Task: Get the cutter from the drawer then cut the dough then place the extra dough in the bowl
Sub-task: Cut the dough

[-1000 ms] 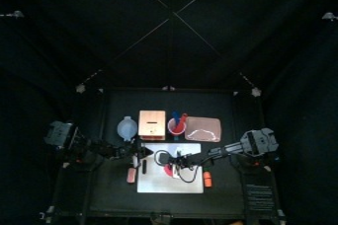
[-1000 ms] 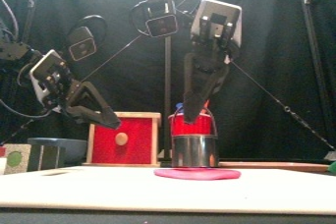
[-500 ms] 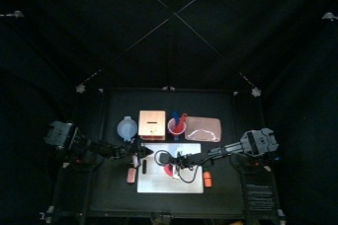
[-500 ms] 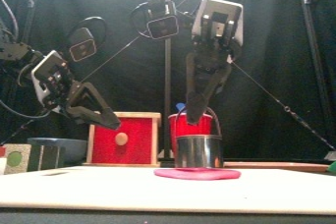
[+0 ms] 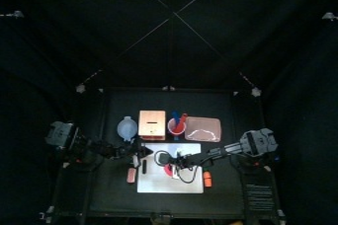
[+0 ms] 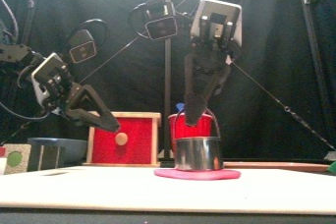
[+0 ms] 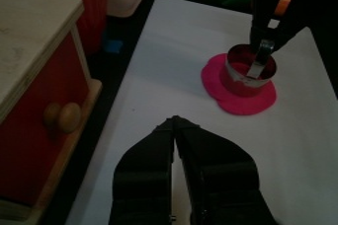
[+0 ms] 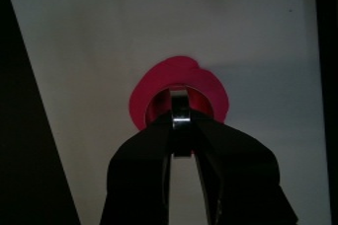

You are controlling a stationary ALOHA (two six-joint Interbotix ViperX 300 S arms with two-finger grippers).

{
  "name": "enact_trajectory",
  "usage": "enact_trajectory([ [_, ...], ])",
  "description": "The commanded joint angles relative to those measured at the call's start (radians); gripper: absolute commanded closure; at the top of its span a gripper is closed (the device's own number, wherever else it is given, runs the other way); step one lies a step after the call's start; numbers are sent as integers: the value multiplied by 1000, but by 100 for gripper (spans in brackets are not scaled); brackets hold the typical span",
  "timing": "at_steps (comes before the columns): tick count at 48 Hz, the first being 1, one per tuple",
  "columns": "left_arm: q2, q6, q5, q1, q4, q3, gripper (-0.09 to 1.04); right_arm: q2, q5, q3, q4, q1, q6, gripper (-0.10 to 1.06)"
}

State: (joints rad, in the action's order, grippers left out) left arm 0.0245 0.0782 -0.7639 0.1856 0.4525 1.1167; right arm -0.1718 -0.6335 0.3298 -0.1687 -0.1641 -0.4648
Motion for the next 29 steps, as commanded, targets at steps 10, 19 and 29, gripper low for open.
enact_trajectory([
  [10, -6, 0, -8, 2, 0, -15, 48, 21, 31, -23, -2, 0, -5, 20],
  [19, -6, 3, -8, 5, -2, -25, 48, 34, 35, -26, -26, 0, -8, 19],
  [29, -8, 6, -8, 9, -86, -78, 48, 98, 164, 31, -49, 0, -14, 19],
])
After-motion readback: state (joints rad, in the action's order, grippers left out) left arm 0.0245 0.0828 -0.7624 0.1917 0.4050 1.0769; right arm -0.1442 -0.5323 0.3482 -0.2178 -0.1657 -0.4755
